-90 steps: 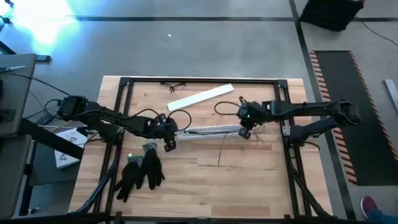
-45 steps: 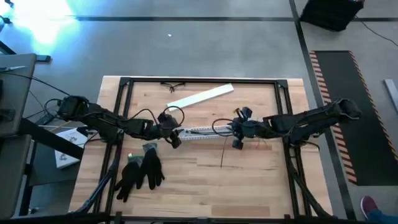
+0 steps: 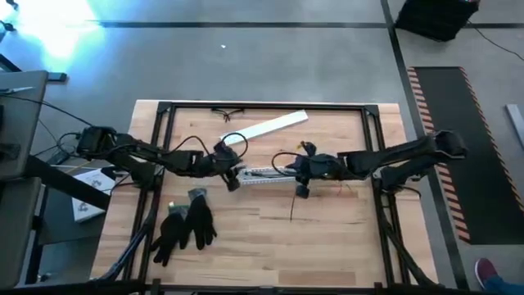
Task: Ziptie cables
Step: Close the white cable duct
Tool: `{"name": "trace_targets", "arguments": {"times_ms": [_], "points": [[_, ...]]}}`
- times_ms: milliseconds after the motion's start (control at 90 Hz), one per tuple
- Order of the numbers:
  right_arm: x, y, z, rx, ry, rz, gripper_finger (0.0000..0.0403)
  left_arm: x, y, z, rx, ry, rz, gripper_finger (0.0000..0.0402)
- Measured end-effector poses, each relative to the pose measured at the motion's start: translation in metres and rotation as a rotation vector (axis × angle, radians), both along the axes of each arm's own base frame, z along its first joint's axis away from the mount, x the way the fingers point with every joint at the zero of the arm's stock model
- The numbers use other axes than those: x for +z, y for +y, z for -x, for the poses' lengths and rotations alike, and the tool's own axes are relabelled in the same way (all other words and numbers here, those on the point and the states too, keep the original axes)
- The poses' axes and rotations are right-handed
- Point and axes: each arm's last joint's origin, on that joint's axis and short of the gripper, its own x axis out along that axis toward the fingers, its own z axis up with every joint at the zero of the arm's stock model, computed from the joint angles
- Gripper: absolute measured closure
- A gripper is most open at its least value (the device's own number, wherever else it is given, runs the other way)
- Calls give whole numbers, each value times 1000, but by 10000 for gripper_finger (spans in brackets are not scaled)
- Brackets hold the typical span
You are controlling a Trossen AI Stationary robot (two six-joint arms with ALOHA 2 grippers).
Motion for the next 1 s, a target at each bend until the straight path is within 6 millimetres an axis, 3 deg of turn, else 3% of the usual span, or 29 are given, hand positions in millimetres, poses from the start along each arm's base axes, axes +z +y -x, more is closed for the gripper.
{"name": "trace_targets", "arguments": {"times_ms": [89, 189, 367, 533, 644, 744, 889, 1000], "points": [[-3, 6, -1, 38, 8, 12, 346, 14, 26, -5, 75, 23, 54, 302], [-2, 10, 0, 30, 2, 38, 346, 27, 67, -3, 27, 43, 195, 297], [-2, 10, 0, 14, 5, 65, 346, 28, 116, 17, -39, 116, 163, 258], [-12, 10, -5, 6, 43, 78, 346, 16, 141, 36, 19, 210, 203, 199], [-24, 5, -10, -6, 83, 66, 345, 7, 146, 37, 5, 208, 272, 169], [-42, -4, -18, -11, 150, 64, 345, 3, 138, 34, 21, 217, 337, 162], [-75, -14, -28, 34, 260, 0, 345, 0, 110, 38, 73, 369, 411, 175], [-94, -18, -38, 25, 247, 1, 345, 6, 79, 39, 106, 450, 401, 189]]}}
